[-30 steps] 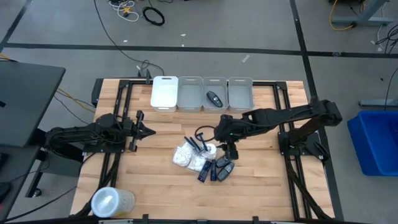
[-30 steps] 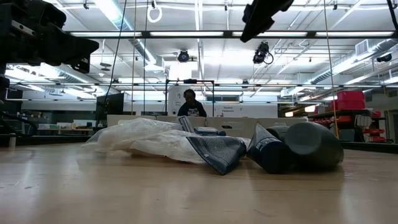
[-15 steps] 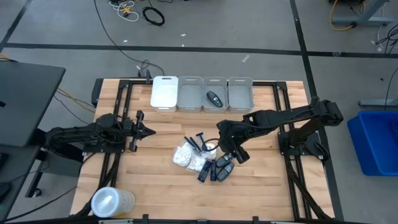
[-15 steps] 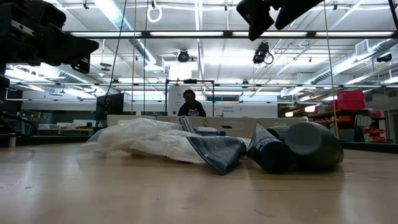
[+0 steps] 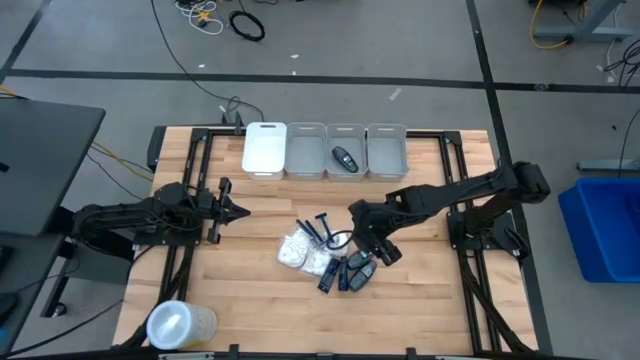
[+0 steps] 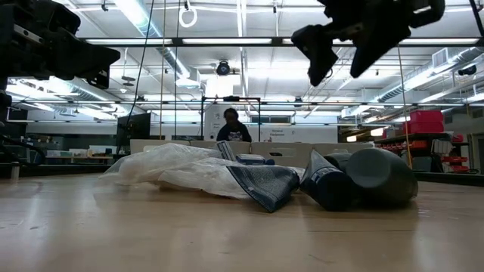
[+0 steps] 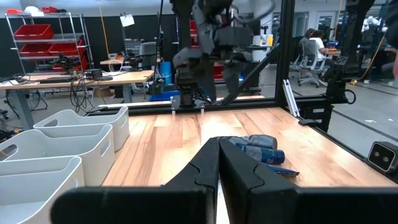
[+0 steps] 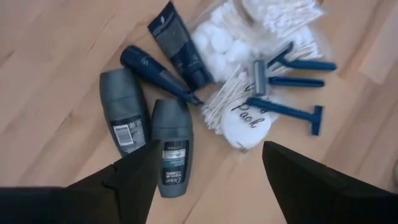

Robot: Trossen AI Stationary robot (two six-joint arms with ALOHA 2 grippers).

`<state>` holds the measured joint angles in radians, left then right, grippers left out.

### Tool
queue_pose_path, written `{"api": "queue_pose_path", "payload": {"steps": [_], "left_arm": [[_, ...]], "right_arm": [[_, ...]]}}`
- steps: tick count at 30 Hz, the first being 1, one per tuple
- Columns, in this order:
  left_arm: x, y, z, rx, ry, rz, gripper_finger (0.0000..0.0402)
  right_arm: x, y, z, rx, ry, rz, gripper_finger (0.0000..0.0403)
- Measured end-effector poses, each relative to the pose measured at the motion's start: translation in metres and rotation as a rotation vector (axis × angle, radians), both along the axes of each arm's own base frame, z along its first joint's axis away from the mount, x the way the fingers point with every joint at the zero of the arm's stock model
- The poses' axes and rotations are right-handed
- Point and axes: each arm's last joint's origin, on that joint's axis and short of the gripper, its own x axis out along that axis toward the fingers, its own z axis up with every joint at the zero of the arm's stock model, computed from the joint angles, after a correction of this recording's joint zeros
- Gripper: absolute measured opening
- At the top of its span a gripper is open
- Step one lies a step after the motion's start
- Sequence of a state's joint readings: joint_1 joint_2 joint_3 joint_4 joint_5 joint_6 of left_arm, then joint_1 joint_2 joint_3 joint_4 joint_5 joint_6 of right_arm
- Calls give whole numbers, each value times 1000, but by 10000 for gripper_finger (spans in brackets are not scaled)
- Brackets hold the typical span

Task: Pick & Place Travel size toiletries
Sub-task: Put the gray deodorant into the middle gray bin

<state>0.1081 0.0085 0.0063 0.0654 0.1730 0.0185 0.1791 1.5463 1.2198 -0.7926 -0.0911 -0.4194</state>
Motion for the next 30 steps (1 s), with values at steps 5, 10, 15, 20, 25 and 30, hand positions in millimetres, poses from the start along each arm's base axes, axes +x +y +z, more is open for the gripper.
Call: {"api": "queue_pose_path", "payload": {"steps": [5,10,15,20,25,30], "left_arm": [[0,0,0,0,0,0,16],[0,0,0,0,-1,0,16],[0,0,0,0,0,0,16],[0,0,0,0,-1,0,16],[0,0,0,0,0,0,16],[0,0,0,0,-1,0,16]], "right_arm": [[2,4,-17,0,12,10,283],[3,7,-32,3,-6,19,273],[6,7,-43,-9,21,34,263],[11,8,-52,-10,34,34,257],[13,9,-59,-8,57,37,259],[16,12,-69,39,92,57,270]]}}
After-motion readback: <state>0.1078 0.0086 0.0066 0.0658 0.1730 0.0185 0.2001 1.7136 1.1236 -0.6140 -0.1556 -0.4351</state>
